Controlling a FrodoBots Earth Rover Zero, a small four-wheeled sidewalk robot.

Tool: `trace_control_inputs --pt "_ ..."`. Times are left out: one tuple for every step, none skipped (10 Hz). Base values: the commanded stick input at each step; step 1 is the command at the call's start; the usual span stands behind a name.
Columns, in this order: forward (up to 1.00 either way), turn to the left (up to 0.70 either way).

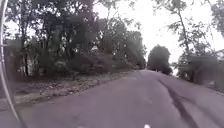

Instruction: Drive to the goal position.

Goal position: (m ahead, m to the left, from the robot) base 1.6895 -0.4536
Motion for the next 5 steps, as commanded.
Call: trace_control_inputs --pt "0.7 -0.35" --pt "0.7 -0.35" --pt "0.7 -0.35" --pt "0.7 -0.35" --pt "0.7 -0.35"
